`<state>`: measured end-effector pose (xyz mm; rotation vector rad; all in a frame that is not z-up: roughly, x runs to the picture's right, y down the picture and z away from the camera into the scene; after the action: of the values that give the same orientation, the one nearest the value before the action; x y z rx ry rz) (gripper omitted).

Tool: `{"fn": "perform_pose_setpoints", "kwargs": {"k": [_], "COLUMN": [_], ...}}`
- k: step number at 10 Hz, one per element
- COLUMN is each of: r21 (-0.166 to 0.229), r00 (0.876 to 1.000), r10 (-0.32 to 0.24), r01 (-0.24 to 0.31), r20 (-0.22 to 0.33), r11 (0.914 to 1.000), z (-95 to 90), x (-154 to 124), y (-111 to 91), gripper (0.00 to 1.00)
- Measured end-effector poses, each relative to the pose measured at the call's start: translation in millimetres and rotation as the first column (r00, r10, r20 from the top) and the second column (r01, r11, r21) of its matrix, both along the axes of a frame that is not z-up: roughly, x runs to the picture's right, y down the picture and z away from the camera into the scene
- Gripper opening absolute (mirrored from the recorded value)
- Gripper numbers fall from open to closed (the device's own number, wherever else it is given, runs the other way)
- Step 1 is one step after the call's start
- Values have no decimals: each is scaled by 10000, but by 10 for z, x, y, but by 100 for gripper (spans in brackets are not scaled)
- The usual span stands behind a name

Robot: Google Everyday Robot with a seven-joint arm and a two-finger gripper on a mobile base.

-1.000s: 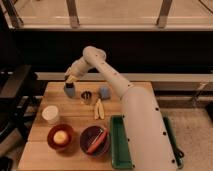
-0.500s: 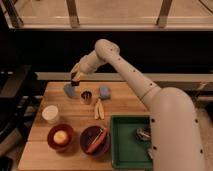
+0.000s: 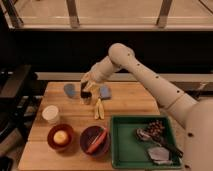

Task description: Place eraser in purple bowl

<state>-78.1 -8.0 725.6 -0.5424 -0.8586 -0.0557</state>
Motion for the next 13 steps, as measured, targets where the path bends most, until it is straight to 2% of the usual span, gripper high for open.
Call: {"fn": "perform_pose_setpoints", "kwargs": {"k": [3, 5, 6, 11, 13], "r21": [-973, -1962, -2124, -2198, -2515], "r00": [9956, 9895, 9888, 9892, 9896], "r10": [-102, -298, -316, -421, -808], "r01": [11, 16, -1, 103, 487], "r20": [-930, -1412, -1458, -1403, -1189], "r11": [9953, 9806, 9772, 9755, 9666], "z": [-325, -461, -469, -439, -295], "x": [404, 637, 662, 639, 497], "y": [543, 923, 974, 962, 1035], "gripper": [0, 0, 0, 0, 0]}}
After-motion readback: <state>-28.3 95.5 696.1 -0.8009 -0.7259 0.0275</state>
